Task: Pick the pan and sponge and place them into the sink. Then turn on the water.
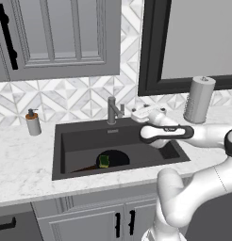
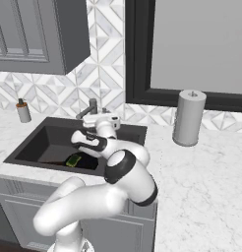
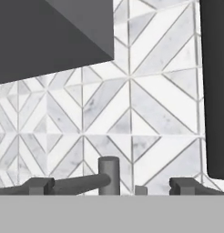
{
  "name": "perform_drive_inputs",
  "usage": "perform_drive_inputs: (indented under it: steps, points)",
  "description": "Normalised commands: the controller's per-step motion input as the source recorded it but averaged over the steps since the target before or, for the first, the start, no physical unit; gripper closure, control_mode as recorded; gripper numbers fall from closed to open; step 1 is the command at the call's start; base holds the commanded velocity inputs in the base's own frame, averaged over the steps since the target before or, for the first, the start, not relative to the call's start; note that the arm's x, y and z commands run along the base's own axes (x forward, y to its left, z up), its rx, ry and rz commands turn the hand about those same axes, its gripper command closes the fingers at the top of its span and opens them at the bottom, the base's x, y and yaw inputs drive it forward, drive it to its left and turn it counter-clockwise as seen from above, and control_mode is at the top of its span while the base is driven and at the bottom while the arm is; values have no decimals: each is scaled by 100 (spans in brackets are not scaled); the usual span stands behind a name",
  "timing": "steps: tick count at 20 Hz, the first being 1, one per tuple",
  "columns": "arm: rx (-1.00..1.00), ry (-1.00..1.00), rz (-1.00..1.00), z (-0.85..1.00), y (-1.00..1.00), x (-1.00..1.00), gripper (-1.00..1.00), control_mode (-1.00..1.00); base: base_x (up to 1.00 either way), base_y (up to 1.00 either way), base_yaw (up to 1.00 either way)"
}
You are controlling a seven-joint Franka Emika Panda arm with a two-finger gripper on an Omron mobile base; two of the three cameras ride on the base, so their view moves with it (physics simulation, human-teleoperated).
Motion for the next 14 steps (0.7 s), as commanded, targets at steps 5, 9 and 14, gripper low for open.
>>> perform_drive_inputs:
  steps: [5, 9, 14]
  points:
    - [4, -5, 9, 0, 21, 0, -100, -100, 0, 0, 0]
    - [0, 1, 7, -1, 0, 28, -100, -100, 0, 0, 0]
    - [0, 0, 0, -3, 0, 28, -100, -100, 0, 0, 0]
